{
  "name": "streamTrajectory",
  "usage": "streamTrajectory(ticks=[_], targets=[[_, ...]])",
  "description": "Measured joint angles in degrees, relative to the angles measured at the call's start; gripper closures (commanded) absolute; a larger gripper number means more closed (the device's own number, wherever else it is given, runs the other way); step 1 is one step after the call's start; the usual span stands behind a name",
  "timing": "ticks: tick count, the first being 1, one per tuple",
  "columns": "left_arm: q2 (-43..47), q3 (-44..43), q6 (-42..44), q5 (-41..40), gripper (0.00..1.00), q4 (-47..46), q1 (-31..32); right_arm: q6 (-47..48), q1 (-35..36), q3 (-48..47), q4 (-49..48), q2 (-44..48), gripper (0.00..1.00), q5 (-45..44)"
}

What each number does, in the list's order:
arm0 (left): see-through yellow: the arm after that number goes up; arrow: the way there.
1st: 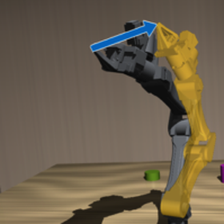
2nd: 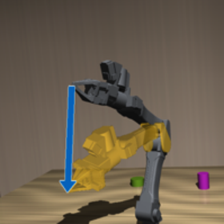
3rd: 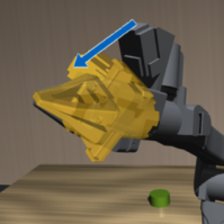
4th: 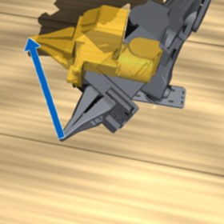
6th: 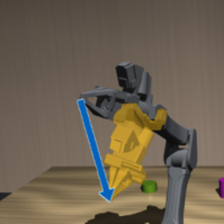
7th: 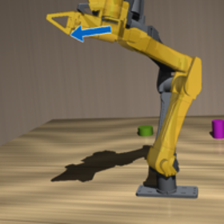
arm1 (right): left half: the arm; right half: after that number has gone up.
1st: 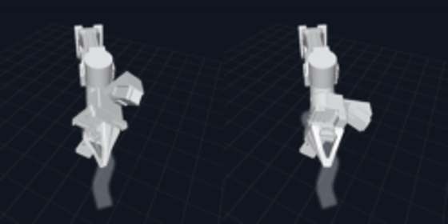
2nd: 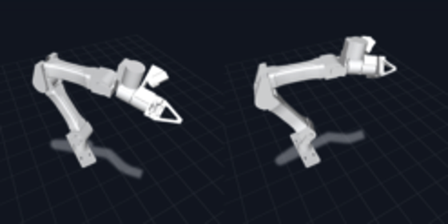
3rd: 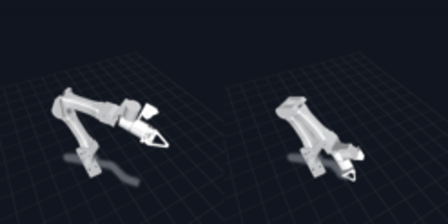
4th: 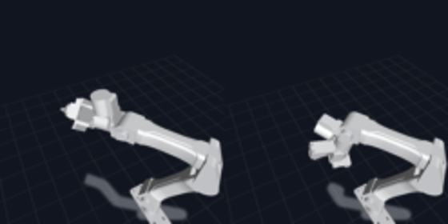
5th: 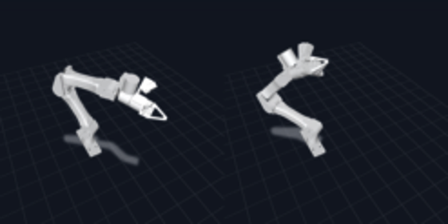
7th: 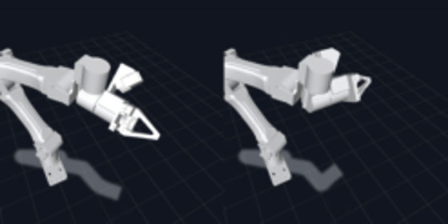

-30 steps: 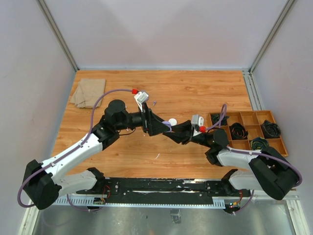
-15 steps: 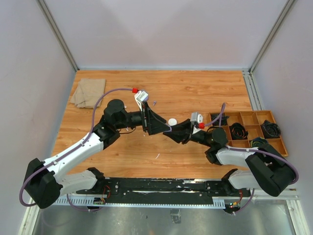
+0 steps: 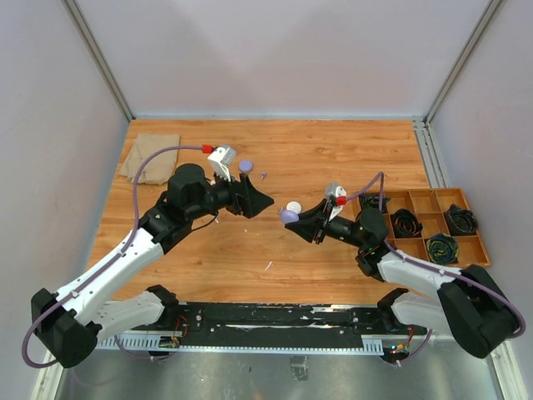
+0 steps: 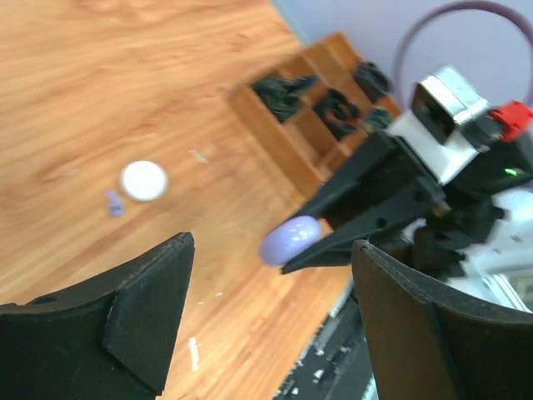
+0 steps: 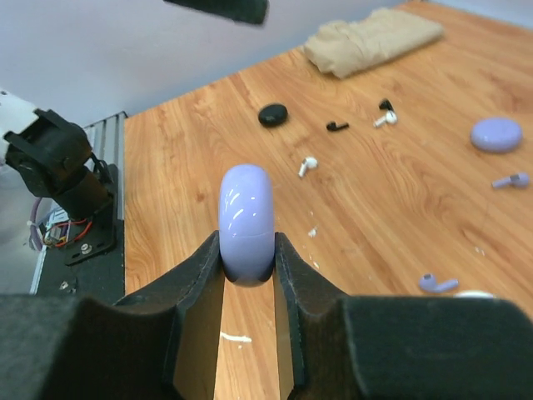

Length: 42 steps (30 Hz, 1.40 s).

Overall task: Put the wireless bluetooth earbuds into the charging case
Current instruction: Place the charging case at the center of the board.

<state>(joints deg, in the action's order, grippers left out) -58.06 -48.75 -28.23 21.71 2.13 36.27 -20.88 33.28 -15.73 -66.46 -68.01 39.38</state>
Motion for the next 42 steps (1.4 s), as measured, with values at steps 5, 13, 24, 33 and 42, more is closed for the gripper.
streamTrajectory(ticks=[5, 13, 24, 33, 42], targets=[[1.77, -4.63, 5.49, -14.03, 0.11, 11.08, -0.22, 2.01, -0.55, -5.07, 22.43, 7.06, 0.99, -4.13], [5.53, -7.82, 14.51, -32.89, 0.05, 19.43, -0.31, 3.28, -1.07, -12.48, 51.17, 8.13, 0.98, -10.12], [10.67, 0.13, 19.26, -43.25, 0.03, 15.61, -4.26, 0.35, -2.97, -13.7, 66.88, 0.79, 0.99, -12.68], [10.93, 1.62, 19.23, -44.89, 0.03, 15.39, -7.21, -3.32, -5.14, -13.79, 68.32, -8.66, 0.9, -12.04], [10.97, 1.64, 19.19, -44.26, 0.03, 14.62, -10.54, -5.01, -8.94, -14.99, 67.93, -11.32, 0.62, -9.84]])
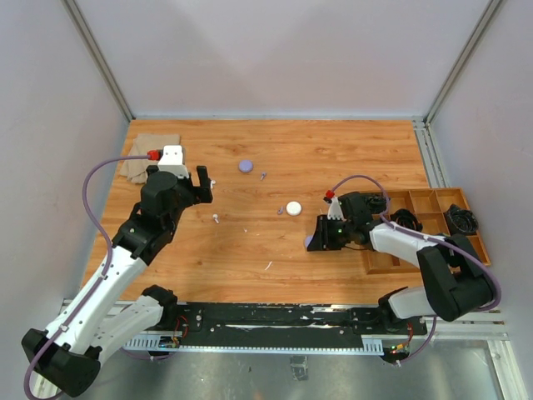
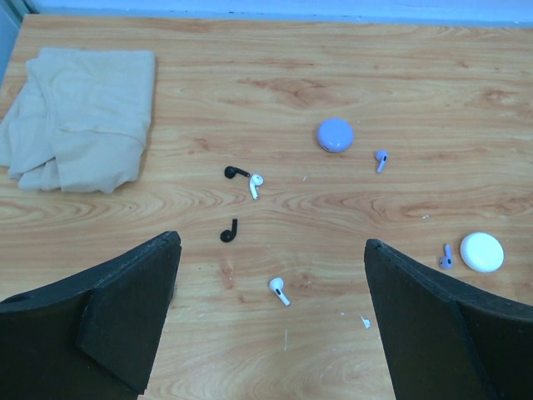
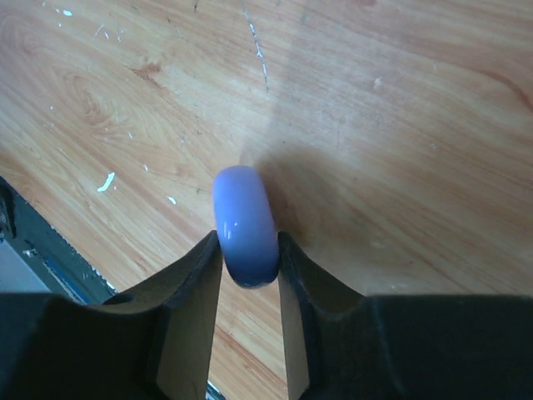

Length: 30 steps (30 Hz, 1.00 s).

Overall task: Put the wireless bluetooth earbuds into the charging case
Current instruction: Place the charging case at the center of the board, then pick up the charging case at the center of the board.

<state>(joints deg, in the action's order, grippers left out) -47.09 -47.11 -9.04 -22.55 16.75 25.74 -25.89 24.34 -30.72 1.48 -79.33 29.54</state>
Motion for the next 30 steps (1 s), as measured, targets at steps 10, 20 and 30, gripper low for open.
streamTrajectory(ticks=[10, 20, 30], targets=[[0.0, 0.22, 0.0, 0.81, 0.03, -0.07, -0.79, 2.34, -1.79, -0.46, 4.11, 2.99, 0.38, -0.39], [0.0, 0.24, 0.0, 1.49, 0.03, -0.2, -1.29, 10.86, -1.97, -6.84, 12.22, 7.61, 0.33, -4.63], [1.09, 0.87, 0.0, 2.25, 0.03, -0.9, -1.92, 25.31, -1.11, -17.75, 12.2, 1.75, 0.3, -4.37]])
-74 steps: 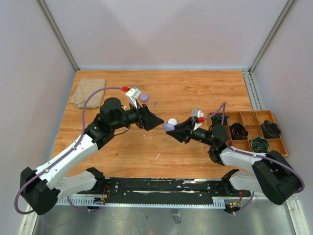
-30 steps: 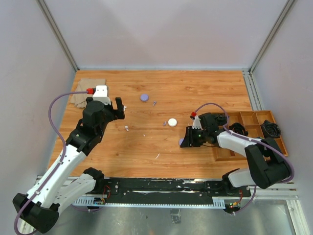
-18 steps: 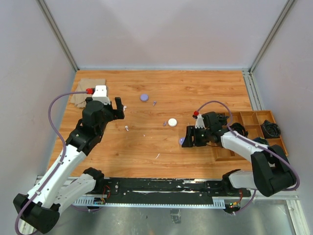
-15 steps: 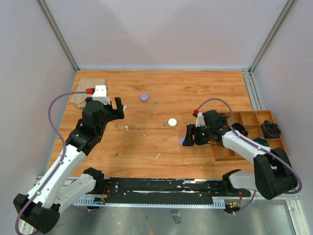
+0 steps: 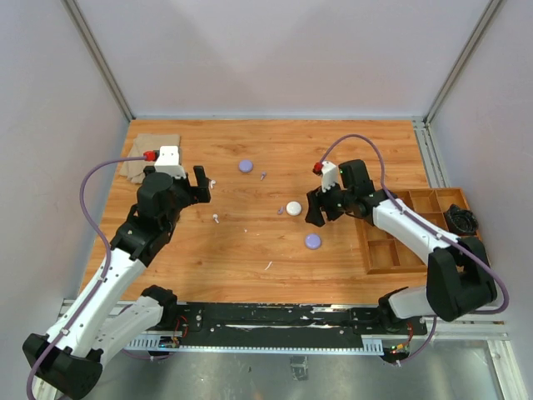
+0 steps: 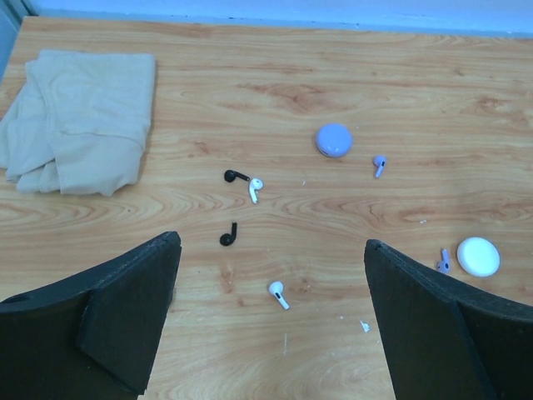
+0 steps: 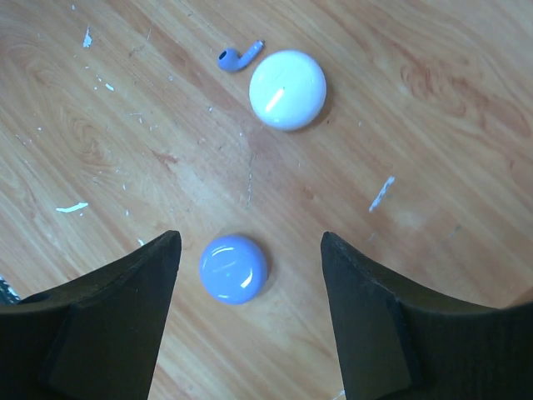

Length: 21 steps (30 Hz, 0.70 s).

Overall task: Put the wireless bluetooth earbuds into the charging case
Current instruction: Pick up the charging case at the center of the board.

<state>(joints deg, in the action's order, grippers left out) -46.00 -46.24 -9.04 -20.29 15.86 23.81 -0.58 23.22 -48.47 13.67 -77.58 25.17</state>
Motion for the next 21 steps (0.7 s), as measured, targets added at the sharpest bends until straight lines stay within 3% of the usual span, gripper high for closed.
streamTrajectory(ticks=[6, 15, 21], targets=[[0.22, 0.13, 0.0, 0.24, 0.03, -0.22, -0.52, 14.34, 0.04, -7.32, 1.7, -8.09, 0.29, 3.58], [1.97, 1.05, -0.15, 1.81, 0.03, -0.81, -1.2, 44.02, 0.04, -20.76, 11.06, -19.98, 0.29, 10.34], [1.97, 1.16, -0.22, 2.56, 0.03, -0.87, -1.2, 54.75, 0.11, -27.61, 16.37, -26.62, 0.31, 12.79]])
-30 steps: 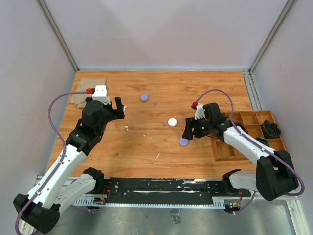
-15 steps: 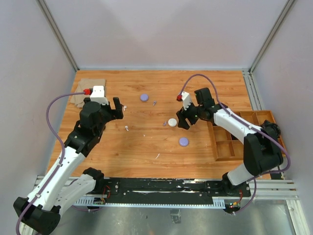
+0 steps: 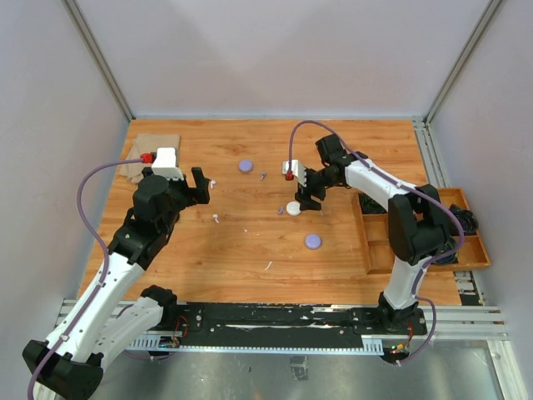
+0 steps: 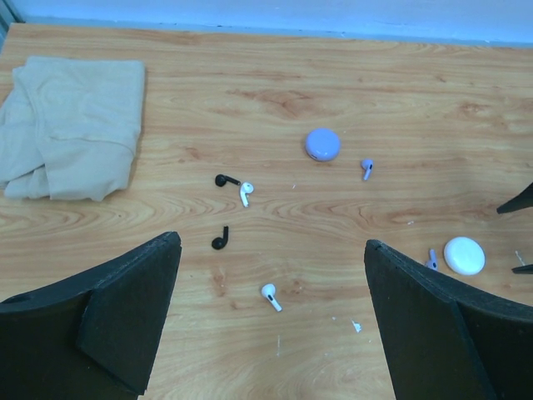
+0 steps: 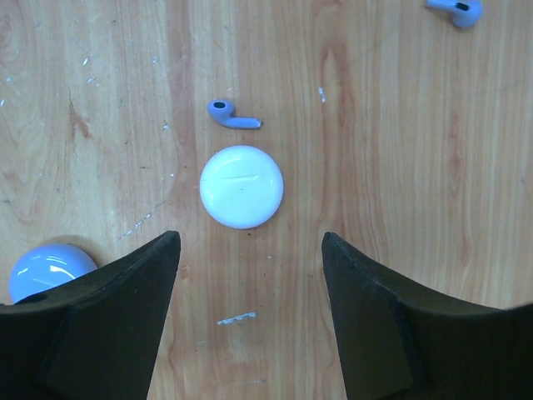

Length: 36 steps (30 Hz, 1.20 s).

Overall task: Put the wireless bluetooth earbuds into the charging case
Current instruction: Pick up the charging case at the center of the board.

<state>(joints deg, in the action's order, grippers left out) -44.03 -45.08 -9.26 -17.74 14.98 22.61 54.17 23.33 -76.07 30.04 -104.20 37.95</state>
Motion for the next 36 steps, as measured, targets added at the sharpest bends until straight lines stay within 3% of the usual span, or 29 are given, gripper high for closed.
streamTrajectory(ticks=[9, 36], targets=[[0.0, 0.04, 0.0, 1.16, 0.03, -0.37, -0.74, 7.82, 2.75, -0.55, 2.89, -5.05, 0.35, -0.96], [-0.24, 0.52, -0.02, 4.39, 0.04, -0.76, -2.34, 10.8, 3.69, -7.39, 6.43, -12.63, 0.37, -4.85]])
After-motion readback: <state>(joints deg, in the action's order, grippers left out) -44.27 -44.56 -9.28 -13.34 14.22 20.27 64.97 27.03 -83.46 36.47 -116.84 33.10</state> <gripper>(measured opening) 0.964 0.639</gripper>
